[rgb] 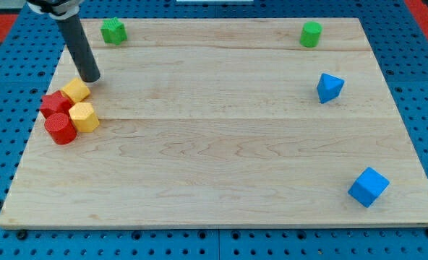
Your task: Push the green star to the top left of the blue triangle
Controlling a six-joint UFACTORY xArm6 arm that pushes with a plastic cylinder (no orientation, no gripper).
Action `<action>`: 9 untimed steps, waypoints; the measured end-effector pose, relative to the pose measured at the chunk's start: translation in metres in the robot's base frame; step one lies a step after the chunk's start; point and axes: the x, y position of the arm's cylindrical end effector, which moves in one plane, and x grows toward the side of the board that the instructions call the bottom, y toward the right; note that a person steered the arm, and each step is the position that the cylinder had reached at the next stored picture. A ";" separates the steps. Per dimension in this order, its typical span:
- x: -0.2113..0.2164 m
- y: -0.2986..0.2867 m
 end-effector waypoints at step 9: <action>0.104 0.278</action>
